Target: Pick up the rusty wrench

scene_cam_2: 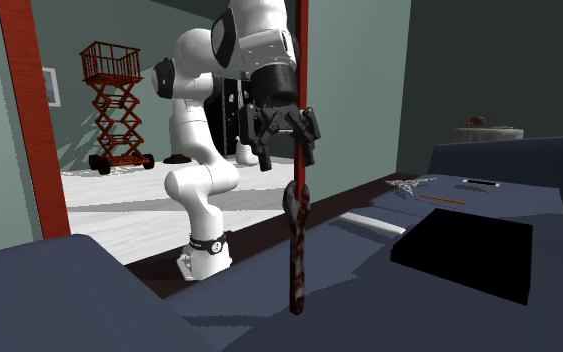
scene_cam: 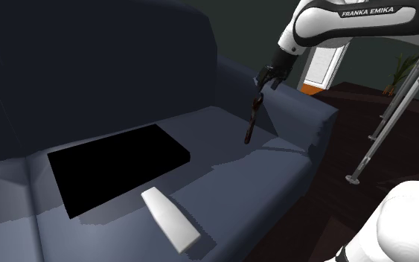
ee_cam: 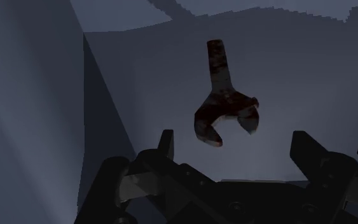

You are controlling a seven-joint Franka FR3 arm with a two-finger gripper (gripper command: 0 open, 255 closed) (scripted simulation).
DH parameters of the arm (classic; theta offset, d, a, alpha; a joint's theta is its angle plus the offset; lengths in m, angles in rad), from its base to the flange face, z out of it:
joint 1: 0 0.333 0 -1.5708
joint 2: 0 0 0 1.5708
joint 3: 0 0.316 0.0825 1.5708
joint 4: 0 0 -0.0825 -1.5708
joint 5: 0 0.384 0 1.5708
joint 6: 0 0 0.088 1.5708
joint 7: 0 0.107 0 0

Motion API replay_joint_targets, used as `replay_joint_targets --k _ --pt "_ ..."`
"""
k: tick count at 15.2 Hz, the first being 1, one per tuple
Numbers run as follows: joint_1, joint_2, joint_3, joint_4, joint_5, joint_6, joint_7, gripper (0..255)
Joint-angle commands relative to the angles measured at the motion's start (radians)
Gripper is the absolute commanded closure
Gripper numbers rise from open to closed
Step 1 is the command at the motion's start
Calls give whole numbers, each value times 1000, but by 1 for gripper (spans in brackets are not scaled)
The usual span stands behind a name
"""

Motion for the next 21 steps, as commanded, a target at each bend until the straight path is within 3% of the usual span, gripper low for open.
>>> replay_joint_targets --k 1,11,12,21 --pt "-1 50 -20 54 8 40 -29 0" --pt "-3 53 -25 -42 7 147 -33 0" --pt "-3 51 -24 -44 7 147 -33 255" --pt "-3 53 -25 -42 7 147 -33 255"
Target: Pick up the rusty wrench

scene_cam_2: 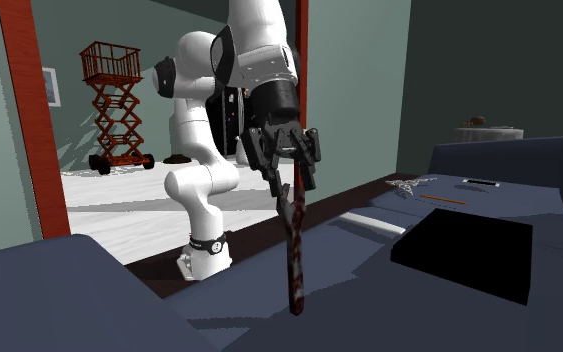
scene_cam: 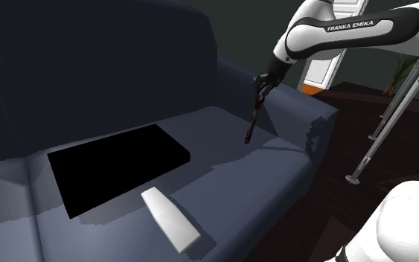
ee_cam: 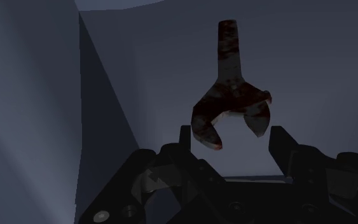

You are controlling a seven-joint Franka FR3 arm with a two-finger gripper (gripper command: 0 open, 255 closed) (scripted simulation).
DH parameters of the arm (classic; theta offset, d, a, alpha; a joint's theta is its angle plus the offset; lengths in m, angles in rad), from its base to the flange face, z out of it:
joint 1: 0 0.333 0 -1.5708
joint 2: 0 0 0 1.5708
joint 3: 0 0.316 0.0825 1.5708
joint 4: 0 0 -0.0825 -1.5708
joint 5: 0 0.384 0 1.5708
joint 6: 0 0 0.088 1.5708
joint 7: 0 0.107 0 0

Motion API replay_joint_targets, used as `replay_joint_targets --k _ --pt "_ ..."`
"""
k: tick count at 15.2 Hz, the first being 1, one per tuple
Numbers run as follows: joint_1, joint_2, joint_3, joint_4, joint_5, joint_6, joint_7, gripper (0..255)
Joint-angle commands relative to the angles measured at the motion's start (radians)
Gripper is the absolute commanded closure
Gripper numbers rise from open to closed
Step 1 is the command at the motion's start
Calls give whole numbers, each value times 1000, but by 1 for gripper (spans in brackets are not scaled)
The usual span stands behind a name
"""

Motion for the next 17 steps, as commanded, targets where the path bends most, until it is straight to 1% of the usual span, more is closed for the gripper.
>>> replay_joint_targets --k 1,15,17 --pt "0 0 0 12 0 -14 0 255" --pt "4 18 5 217 6 -202 -1 255" --pt "4 18 5 220 6 -204 -1 255"
